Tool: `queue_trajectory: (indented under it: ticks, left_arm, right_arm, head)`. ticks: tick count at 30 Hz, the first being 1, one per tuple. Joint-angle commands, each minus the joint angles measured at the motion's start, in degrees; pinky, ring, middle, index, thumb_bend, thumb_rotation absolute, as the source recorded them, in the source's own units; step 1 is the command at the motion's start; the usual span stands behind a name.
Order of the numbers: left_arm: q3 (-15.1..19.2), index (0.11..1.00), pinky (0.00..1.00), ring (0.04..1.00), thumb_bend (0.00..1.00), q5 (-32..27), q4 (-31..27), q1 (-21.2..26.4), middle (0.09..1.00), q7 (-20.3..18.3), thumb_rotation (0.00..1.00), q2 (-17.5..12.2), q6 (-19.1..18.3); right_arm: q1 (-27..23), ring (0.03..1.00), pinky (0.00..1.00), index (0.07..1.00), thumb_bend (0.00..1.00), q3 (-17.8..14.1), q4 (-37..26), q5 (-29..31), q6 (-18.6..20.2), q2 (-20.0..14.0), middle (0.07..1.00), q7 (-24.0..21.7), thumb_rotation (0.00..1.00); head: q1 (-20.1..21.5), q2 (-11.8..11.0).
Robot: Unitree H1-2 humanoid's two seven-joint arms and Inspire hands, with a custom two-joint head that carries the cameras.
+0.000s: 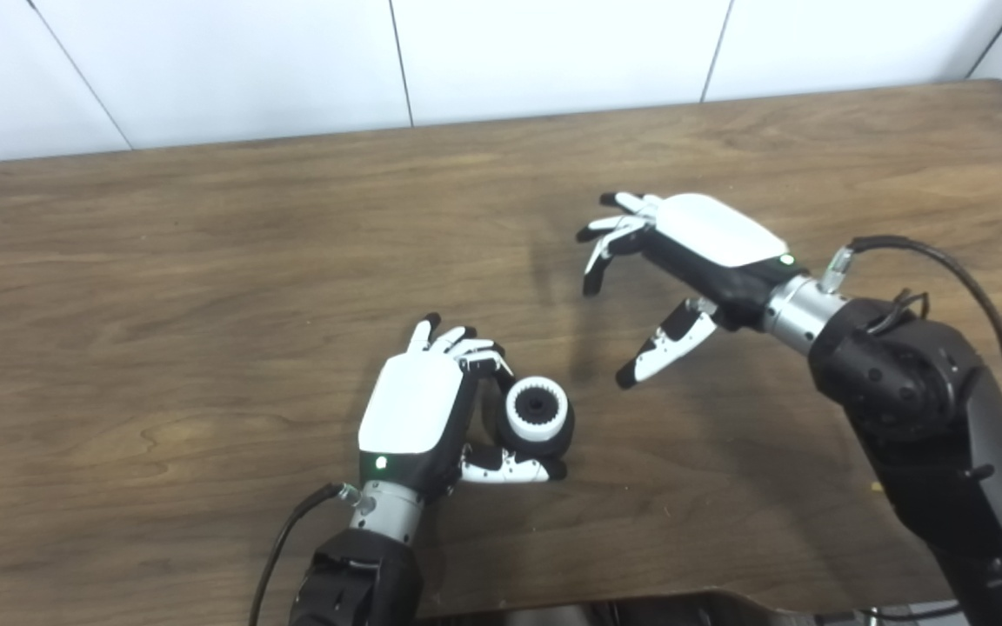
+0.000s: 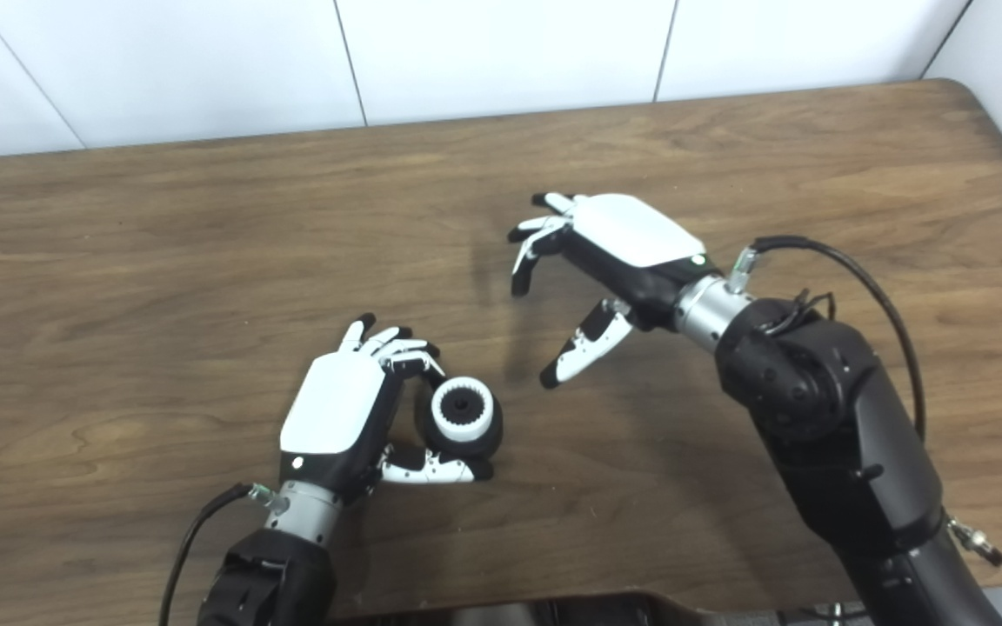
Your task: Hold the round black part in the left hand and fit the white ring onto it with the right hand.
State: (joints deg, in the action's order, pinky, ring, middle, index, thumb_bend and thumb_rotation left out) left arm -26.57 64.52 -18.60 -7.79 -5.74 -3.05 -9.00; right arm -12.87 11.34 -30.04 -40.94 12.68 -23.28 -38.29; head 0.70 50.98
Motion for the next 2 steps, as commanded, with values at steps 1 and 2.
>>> queue_trajectory:
  ticks: [1, 2]
  left_arm:
    - [0.23, 0.483, 1.0, 0.871, 0.52, 0.02, -0.78, 0.35, 0.763, 0.09, 0.06, -0.14, 0.36]
    - [0.25, 0.483, 1.0, 0.868, 0.52, 0.05, -0.79, 0.32, 0.761, 0.11, 0.06, -0.16, 0.38]
  right_arm:
    - [-2.22, 0.975, 1.0, 0.611, 0.99, -1.14, -2.48, 0.49, -0.01, -1.11, 0.853, 0.75, 0.21]
    - [-2.22, 0.974, 1.0, 0.615, 0.99, -1.26, -2.55, 0.5, 0.2, -1.22, 0.854, 0.7, 0.21]
  head:
    - [0.13, 0.0]
    - [0.13, 0.0]
